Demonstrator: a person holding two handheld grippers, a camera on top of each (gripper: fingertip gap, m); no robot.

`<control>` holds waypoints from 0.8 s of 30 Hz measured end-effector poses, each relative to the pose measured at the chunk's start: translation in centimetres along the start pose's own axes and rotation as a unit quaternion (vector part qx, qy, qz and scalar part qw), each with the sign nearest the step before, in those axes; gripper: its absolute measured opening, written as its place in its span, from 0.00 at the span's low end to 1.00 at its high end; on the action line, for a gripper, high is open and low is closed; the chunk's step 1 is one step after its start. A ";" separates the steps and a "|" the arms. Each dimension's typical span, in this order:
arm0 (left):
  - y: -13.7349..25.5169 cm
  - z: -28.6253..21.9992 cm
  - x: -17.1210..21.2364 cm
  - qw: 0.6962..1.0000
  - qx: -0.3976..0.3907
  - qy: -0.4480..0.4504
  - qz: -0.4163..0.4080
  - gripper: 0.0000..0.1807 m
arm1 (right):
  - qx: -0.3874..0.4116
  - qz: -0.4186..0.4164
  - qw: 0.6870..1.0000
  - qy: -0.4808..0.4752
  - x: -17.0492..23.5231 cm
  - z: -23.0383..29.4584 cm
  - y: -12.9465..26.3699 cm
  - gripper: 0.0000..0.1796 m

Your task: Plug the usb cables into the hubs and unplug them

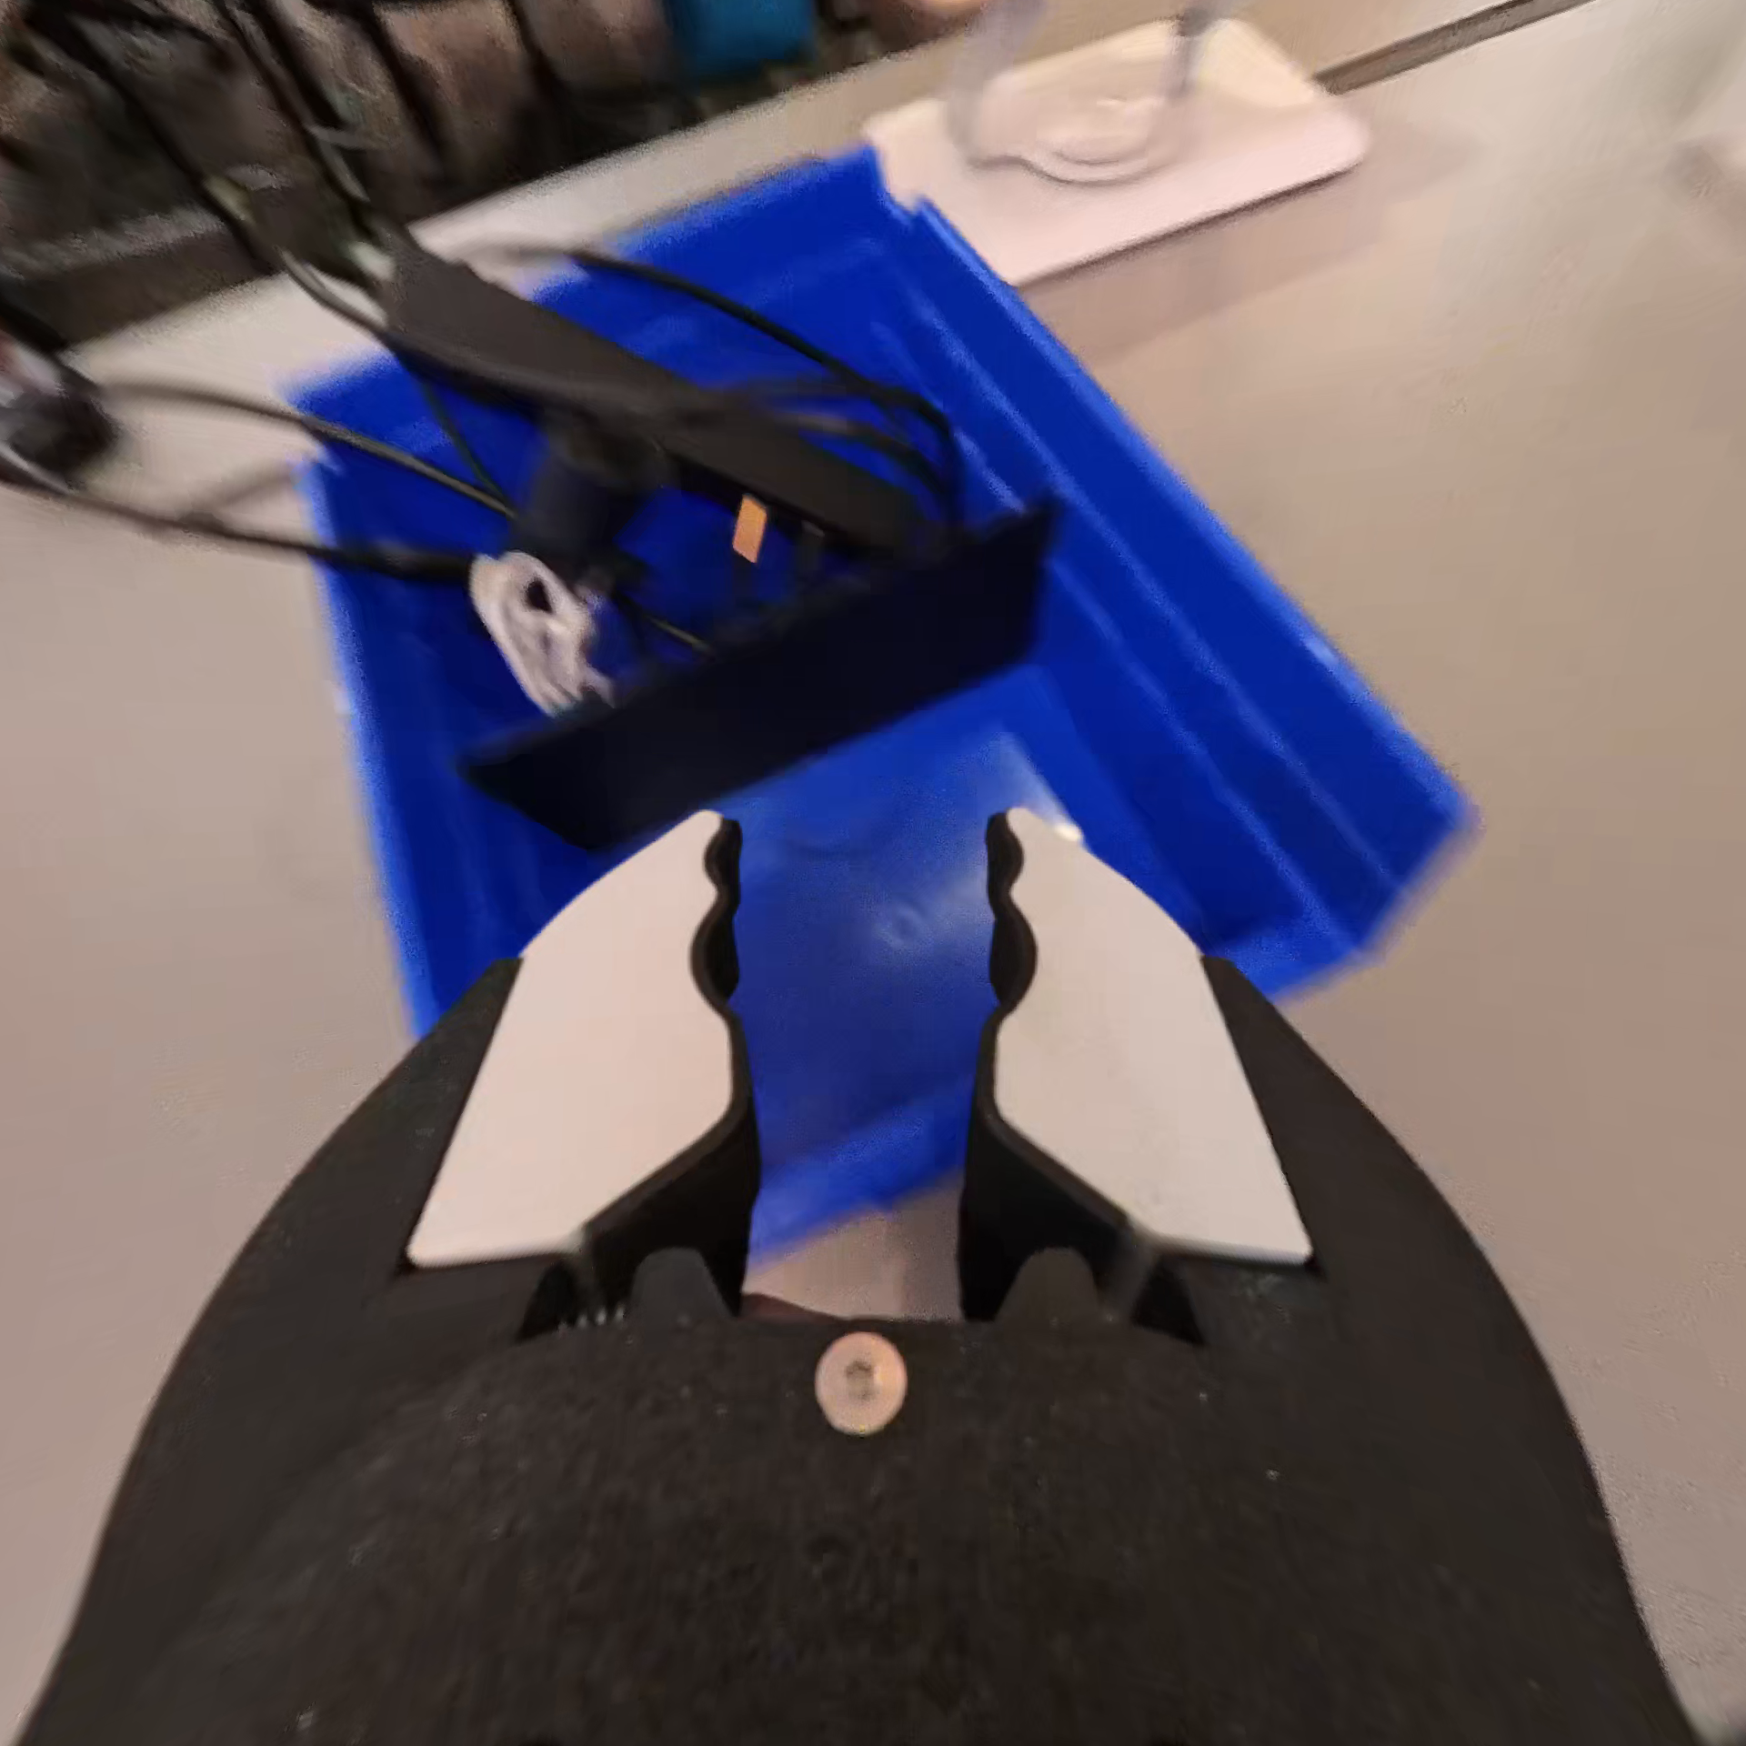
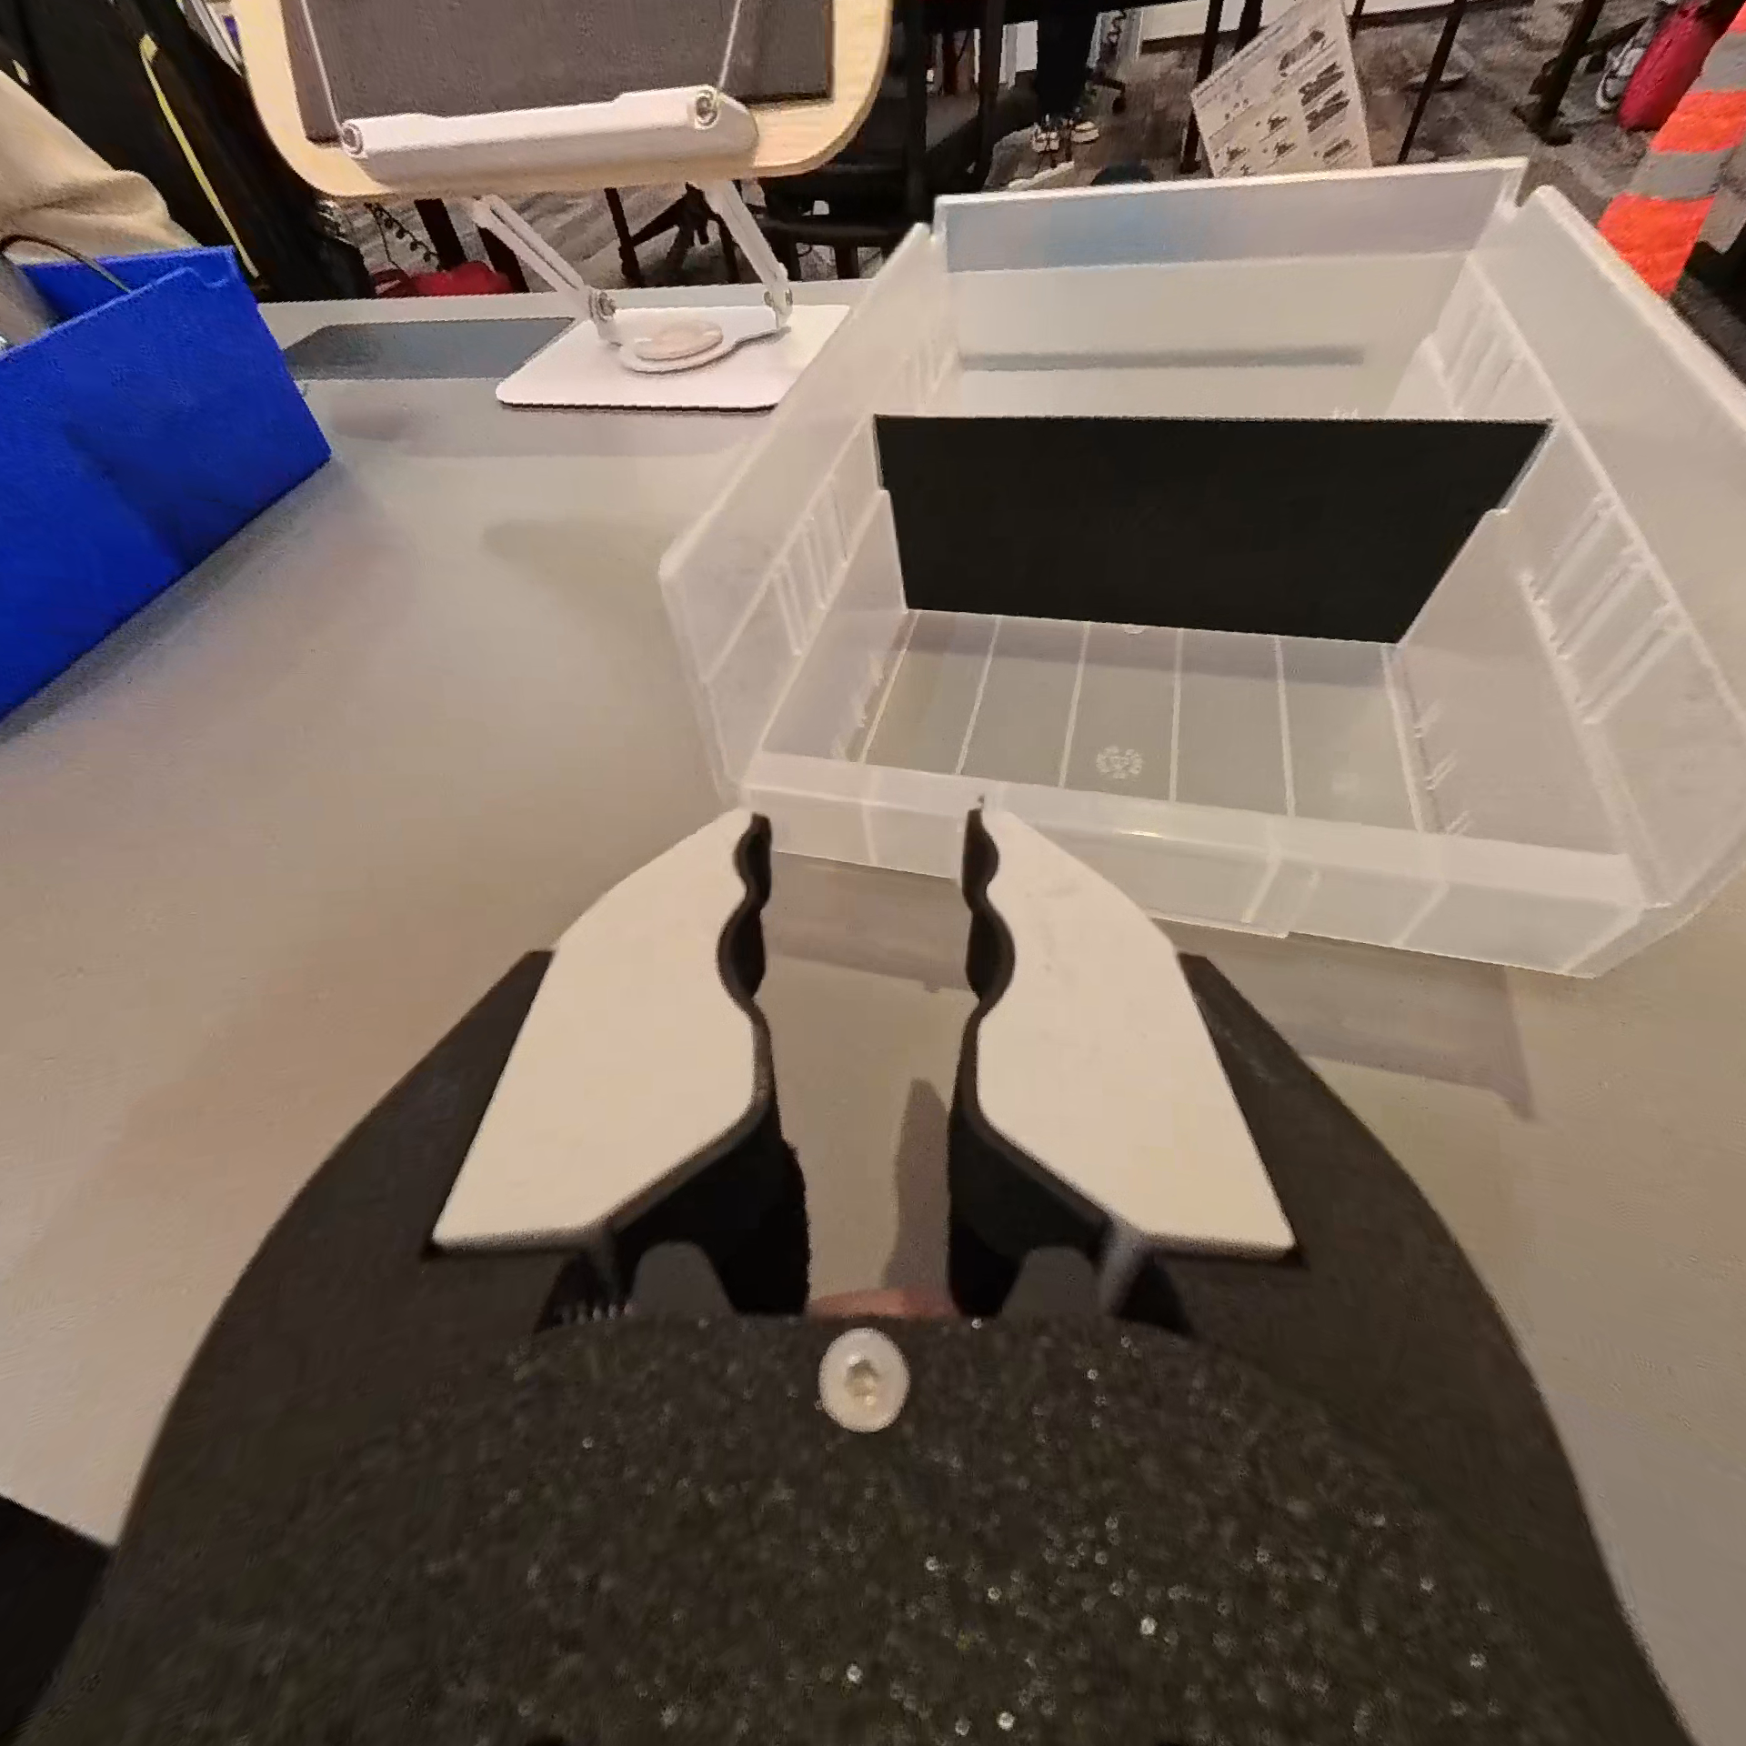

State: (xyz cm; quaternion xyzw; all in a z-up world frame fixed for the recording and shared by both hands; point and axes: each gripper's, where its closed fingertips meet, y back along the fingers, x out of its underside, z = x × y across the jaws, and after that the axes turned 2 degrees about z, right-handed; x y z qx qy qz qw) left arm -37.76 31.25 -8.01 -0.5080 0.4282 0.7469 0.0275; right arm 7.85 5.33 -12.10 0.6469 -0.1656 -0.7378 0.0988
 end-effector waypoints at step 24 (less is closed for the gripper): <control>6.9 10.5 -13.5 0.869 -0.381 -0.314 -0.014 0.18 | 0.003 0.012 0.999 0.036 0.5 0.6 0.9 0.22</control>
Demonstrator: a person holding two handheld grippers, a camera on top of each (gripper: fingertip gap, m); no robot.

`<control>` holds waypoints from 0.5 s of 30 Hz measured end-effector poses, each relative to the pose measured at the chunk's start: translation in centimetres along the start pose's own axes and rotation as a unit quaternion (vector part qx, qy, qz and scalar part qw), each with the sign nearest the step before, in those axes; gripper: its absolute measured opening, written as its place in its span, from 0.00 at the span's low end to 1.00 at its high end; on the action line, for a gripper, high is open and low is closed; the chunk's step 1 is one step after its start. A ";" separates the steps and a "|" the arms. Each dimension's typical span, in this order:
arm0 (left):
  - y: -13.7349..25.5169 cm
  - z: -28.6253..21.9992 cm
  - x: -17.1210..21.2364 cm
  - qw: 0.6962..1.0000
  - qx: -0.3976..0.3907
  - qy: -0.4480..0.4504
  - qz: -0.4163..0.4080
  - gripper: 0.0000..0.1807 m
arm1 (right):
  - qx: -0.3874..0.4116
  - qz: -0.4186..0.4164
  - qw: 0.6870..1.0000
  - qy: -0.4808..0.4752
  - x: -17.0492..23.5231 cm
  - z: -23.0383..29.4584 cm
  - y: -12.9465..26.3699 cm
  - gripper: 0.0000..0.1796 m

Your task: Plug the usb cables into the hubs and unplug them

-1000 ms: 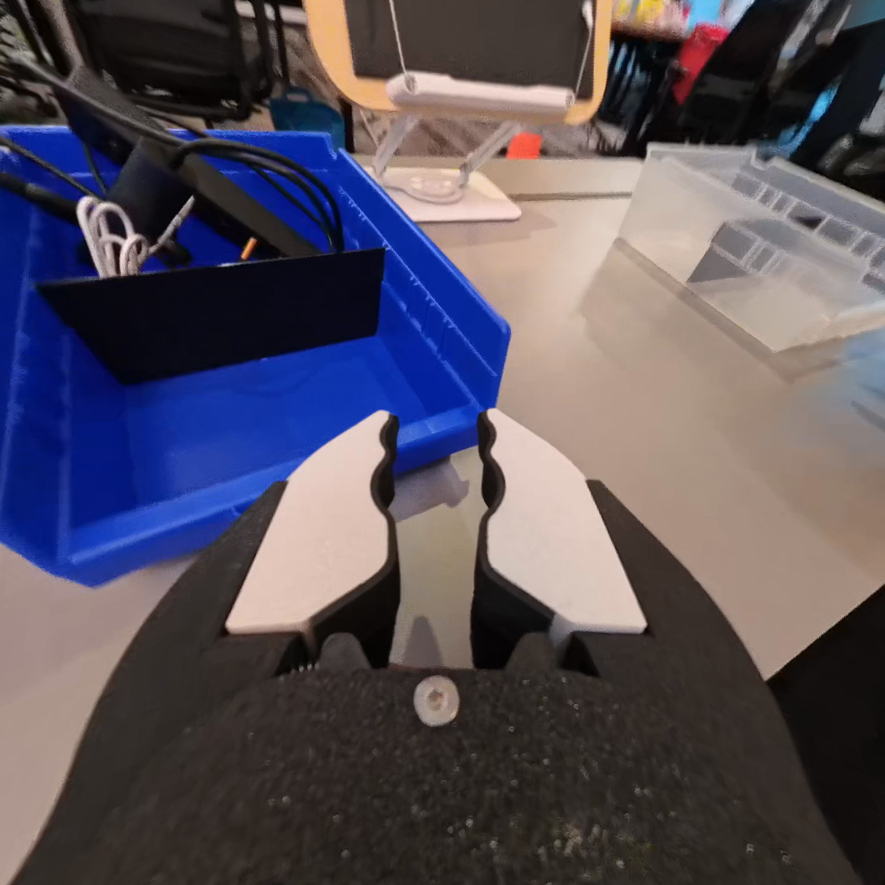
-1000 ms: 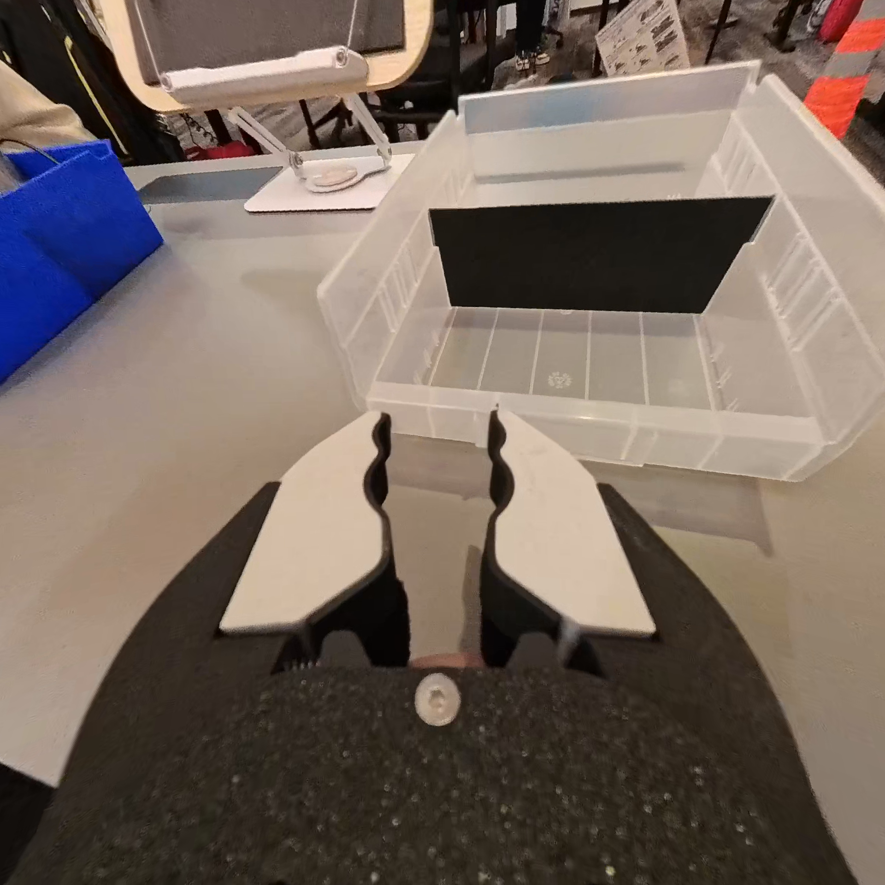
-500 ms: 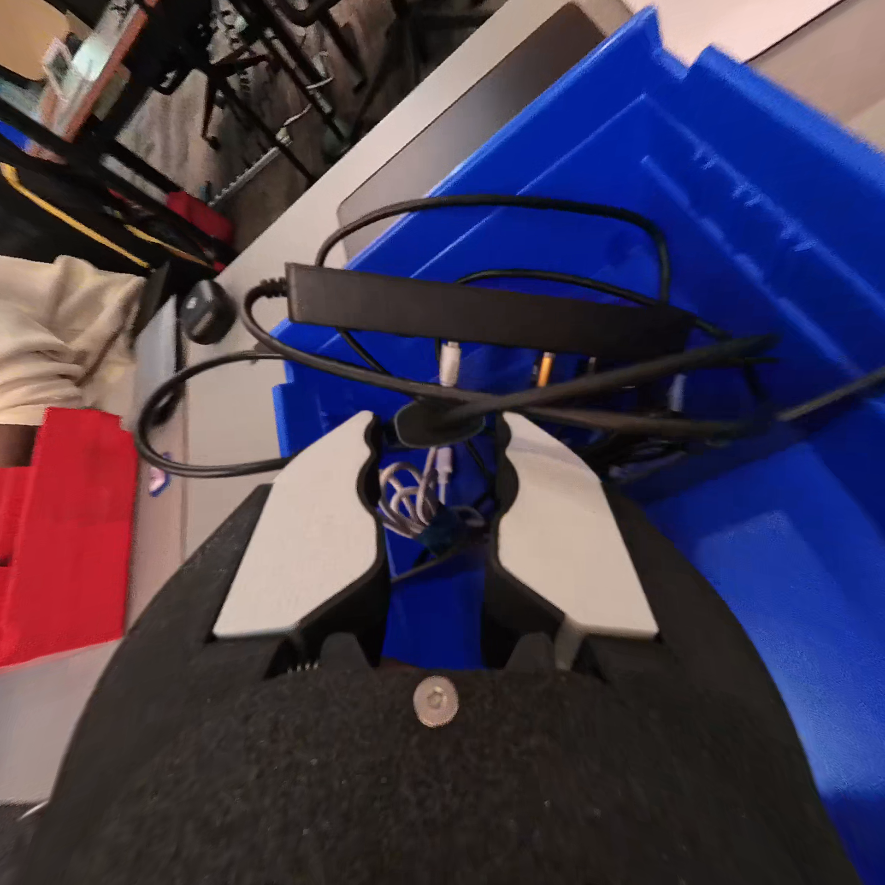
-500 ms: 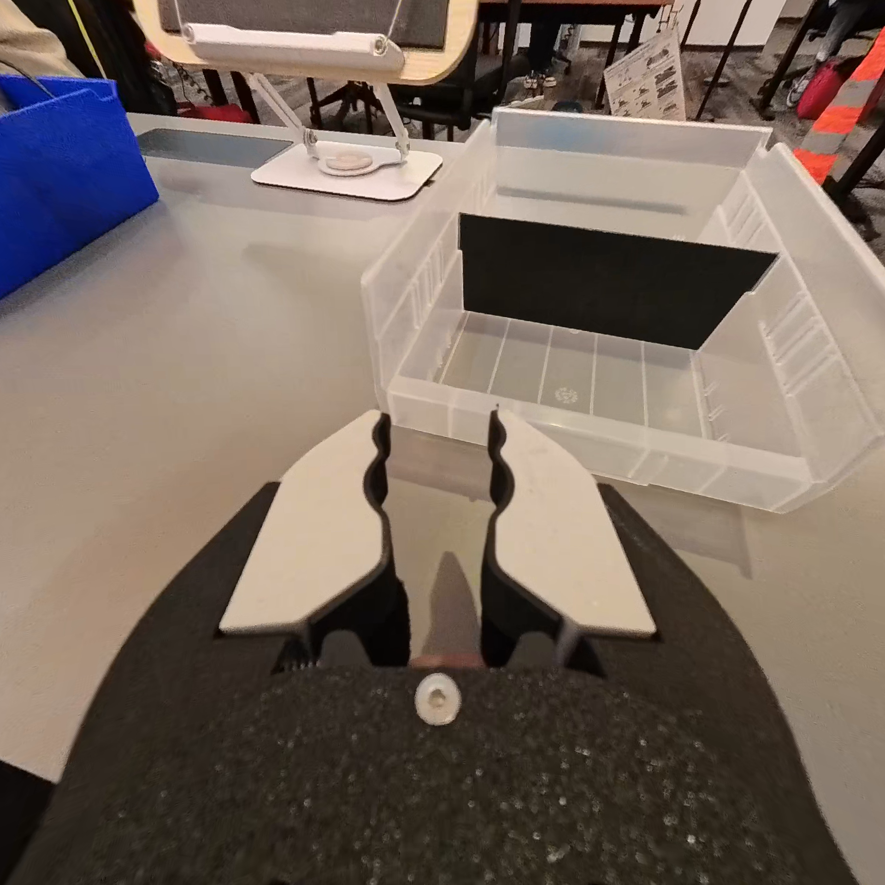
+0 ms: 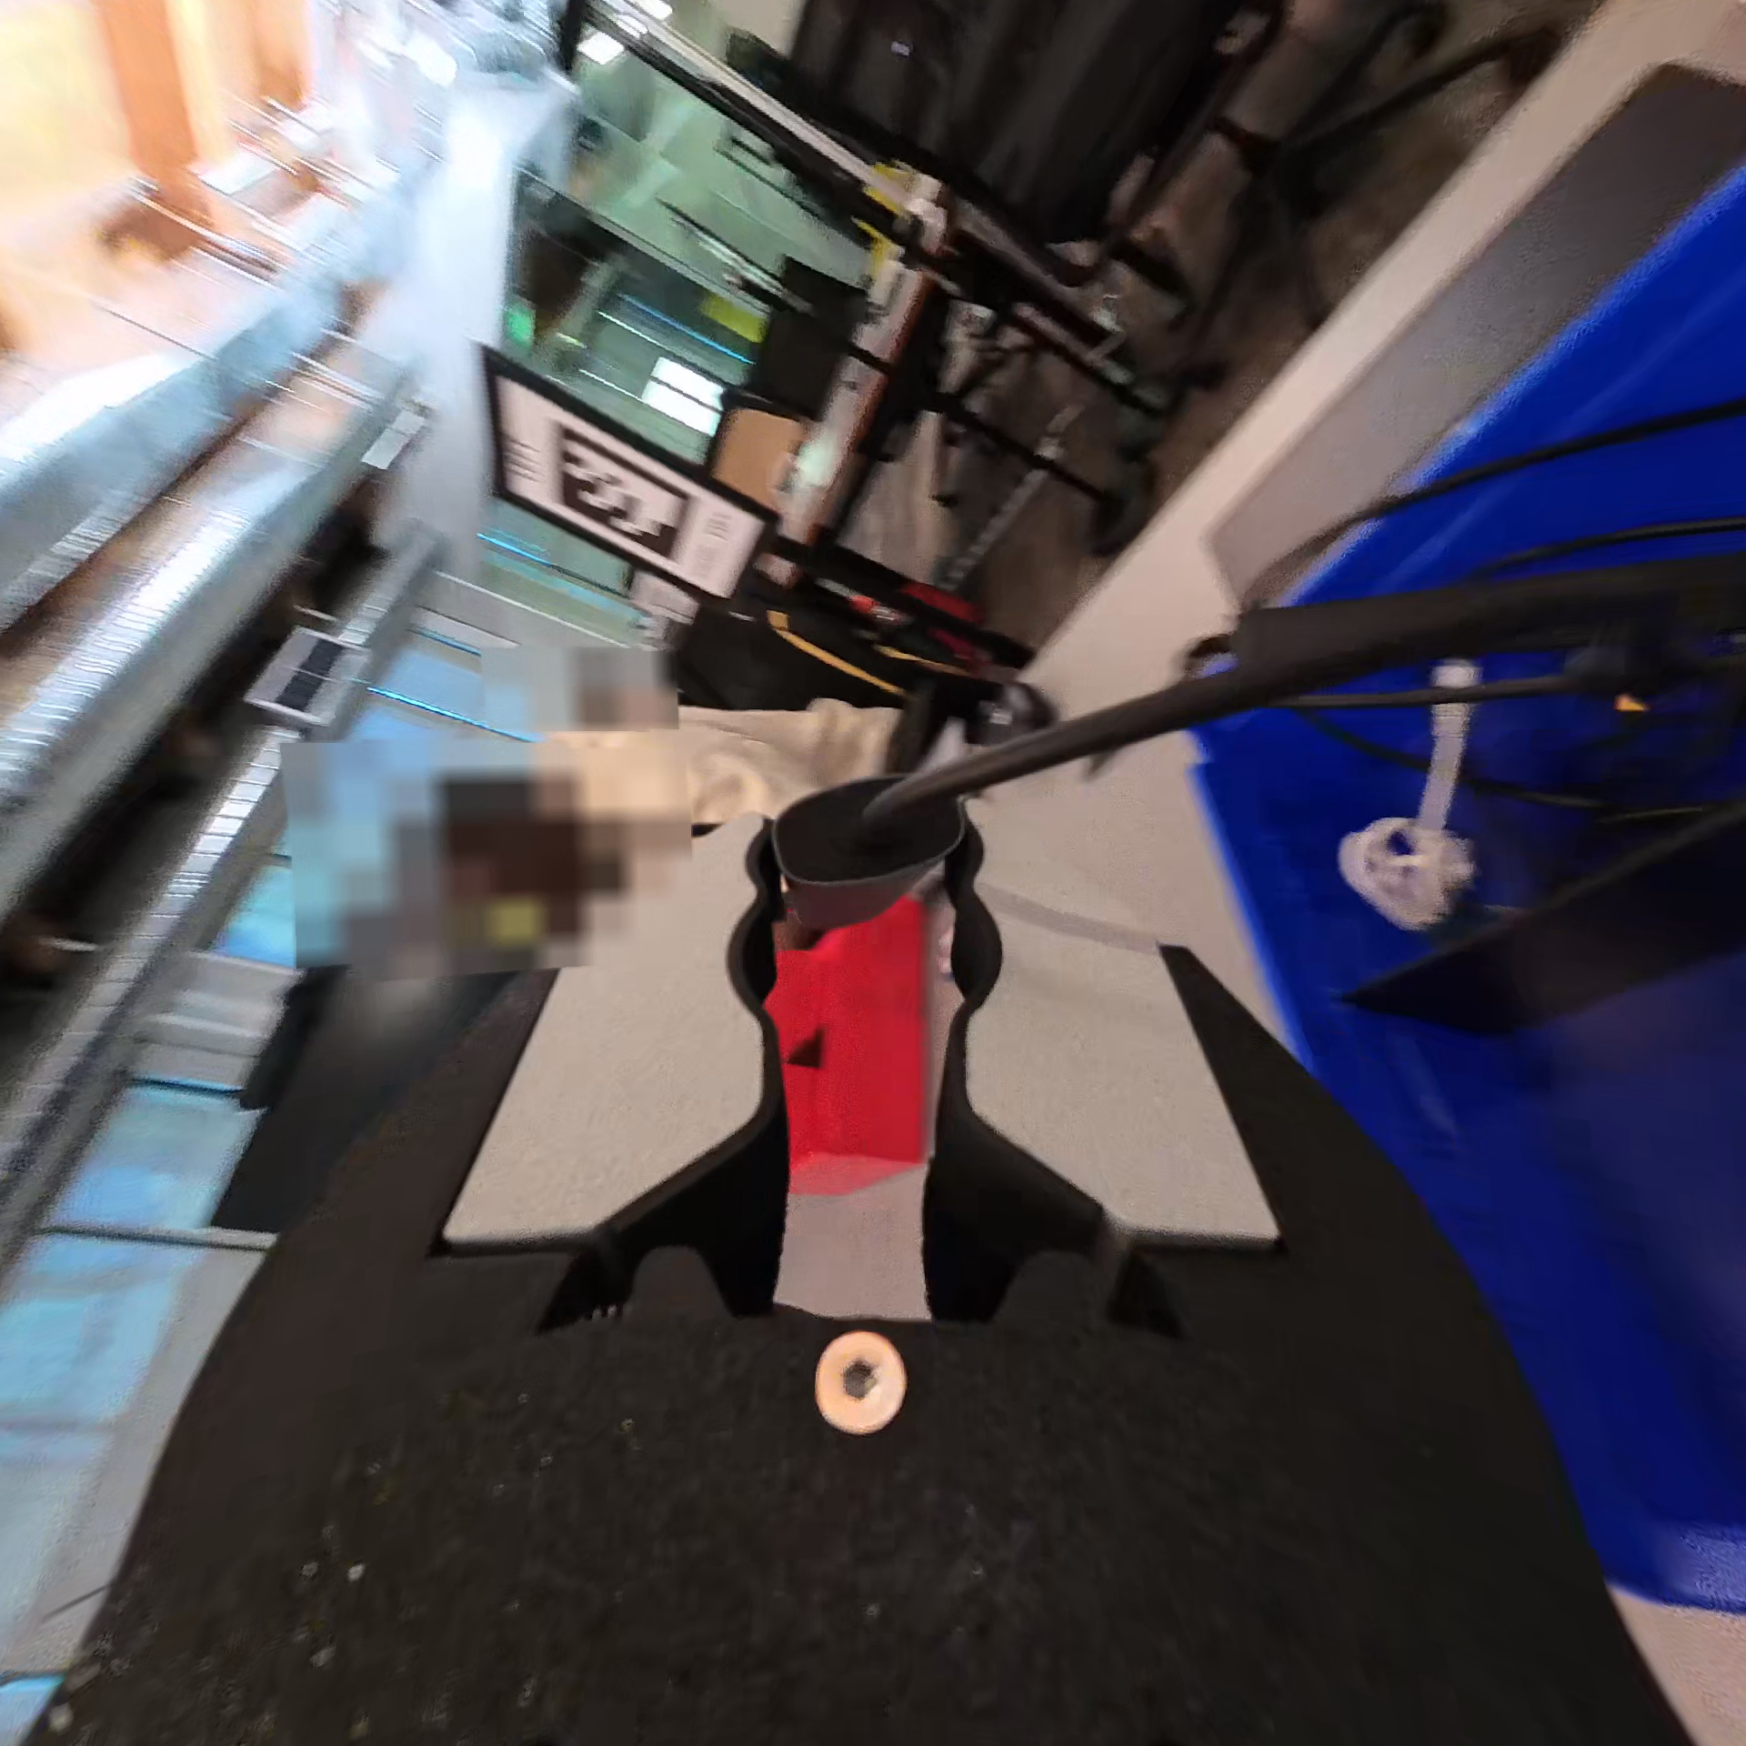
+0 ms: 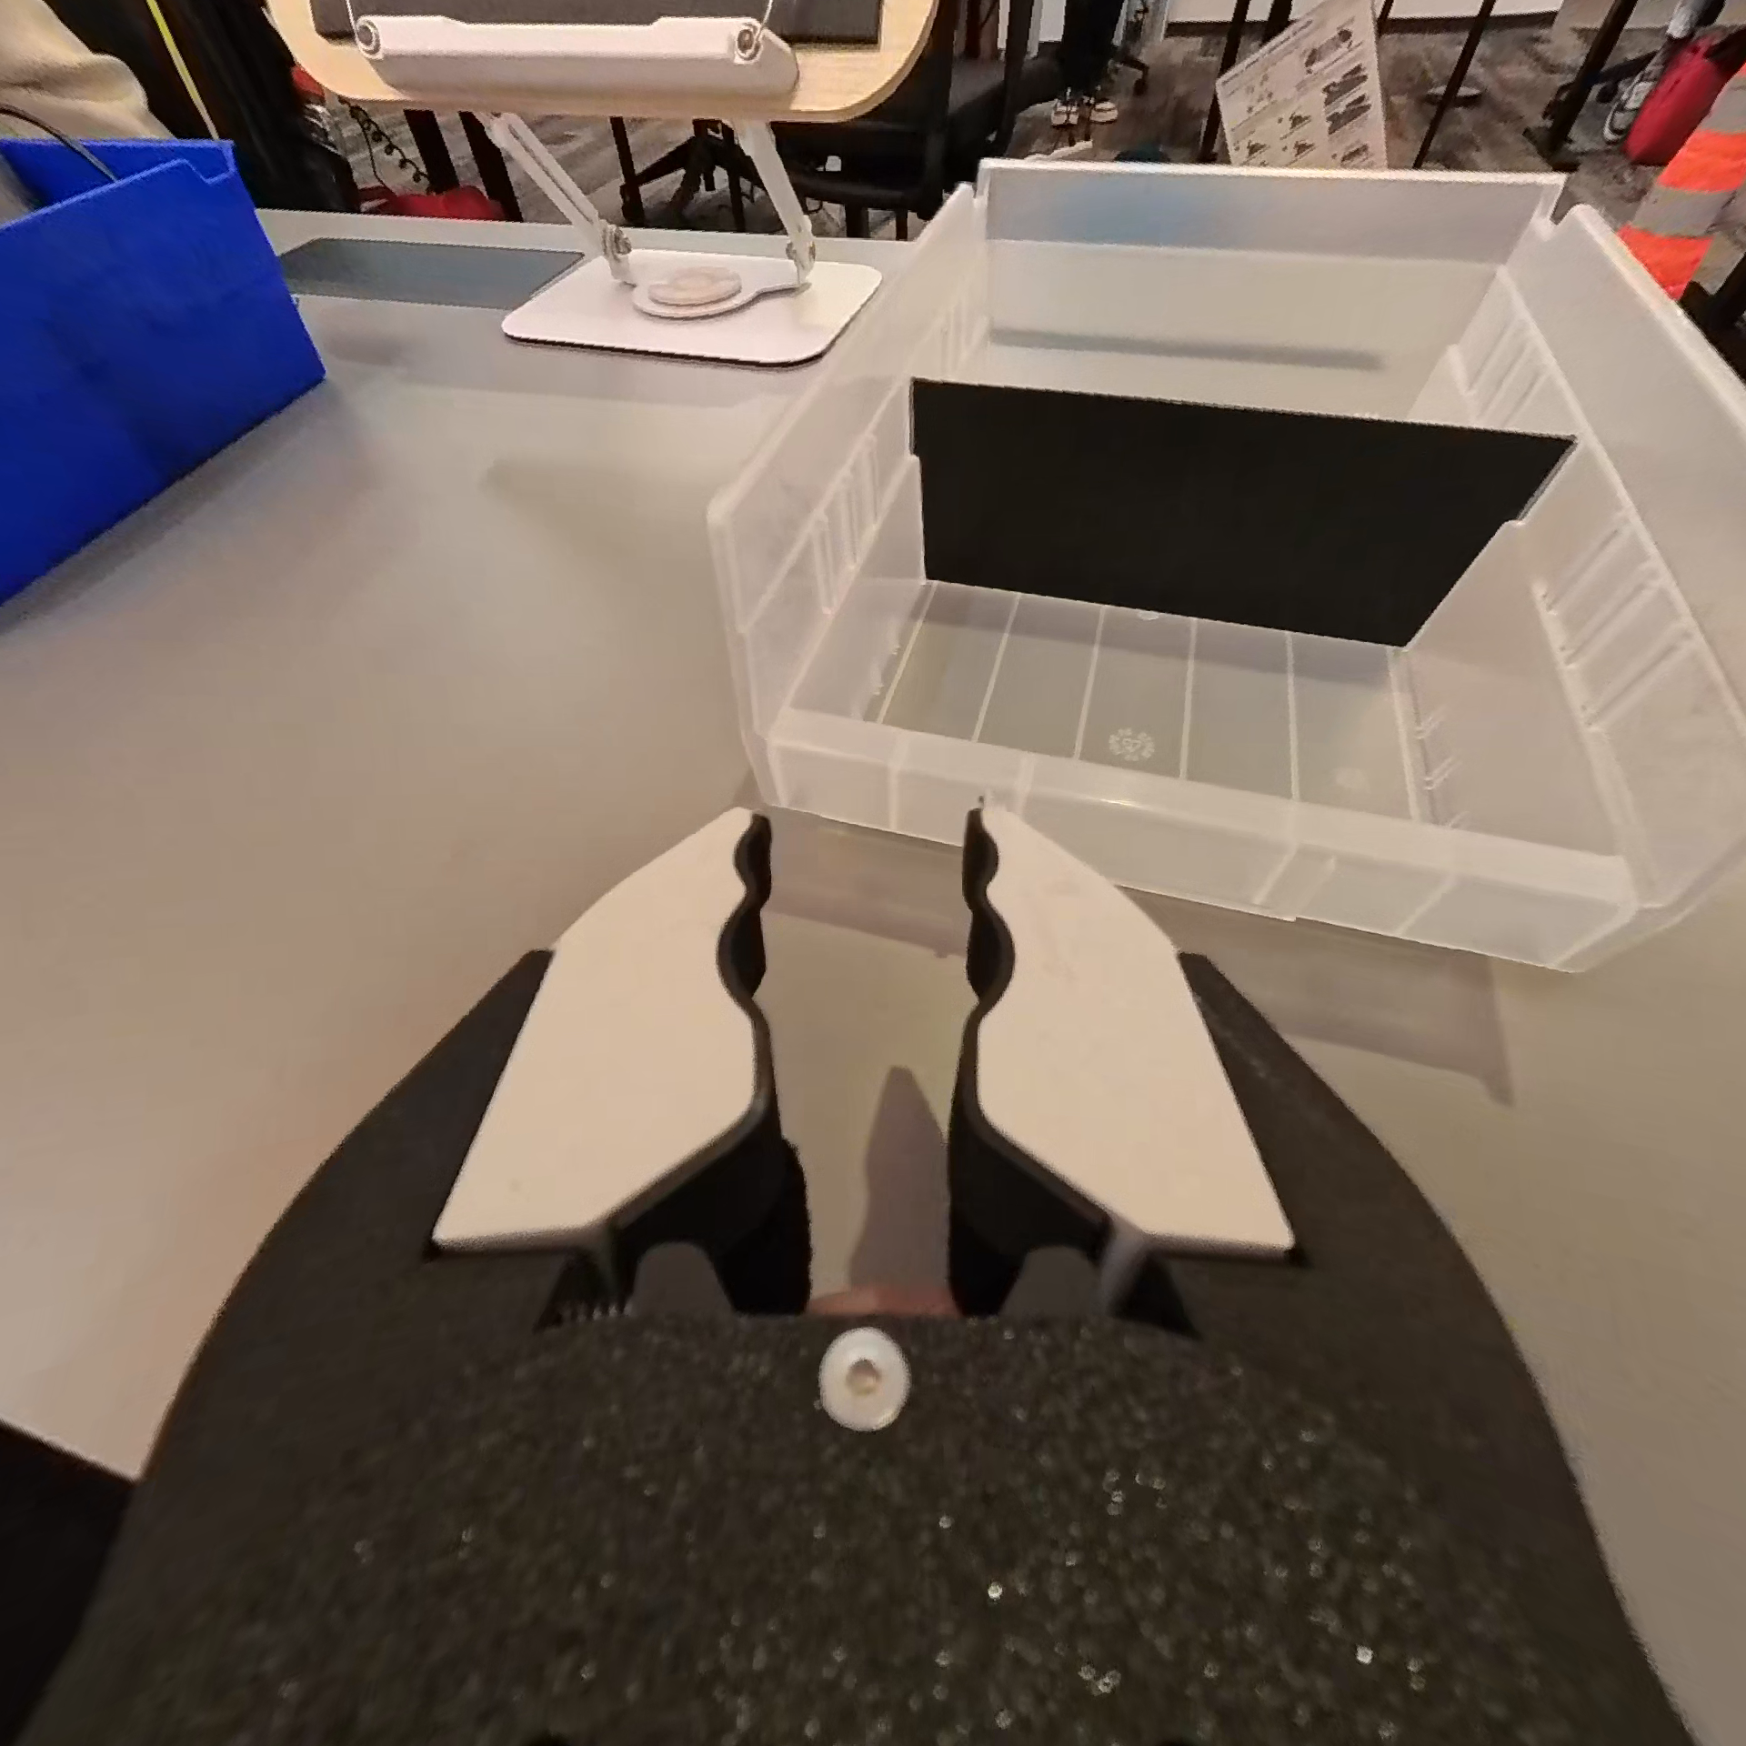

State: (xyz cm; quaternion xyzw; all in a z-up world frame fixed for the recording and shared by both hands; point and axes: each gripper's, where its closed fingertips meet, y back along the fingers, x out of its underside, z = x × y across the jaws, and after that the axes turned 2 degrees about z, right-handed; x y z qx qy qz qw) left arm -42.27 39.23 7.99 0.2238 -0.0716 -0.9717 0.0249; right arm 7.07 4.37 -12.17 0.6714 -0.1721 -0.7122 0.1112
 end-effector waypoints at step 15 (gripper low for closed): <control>20.0 -10.6 -17.9 0.902 -0.033 -0.165 -0.396 0.18 | -0.251 -0.128 0.959 -0.021 -8.5 9.1 2.7 0.26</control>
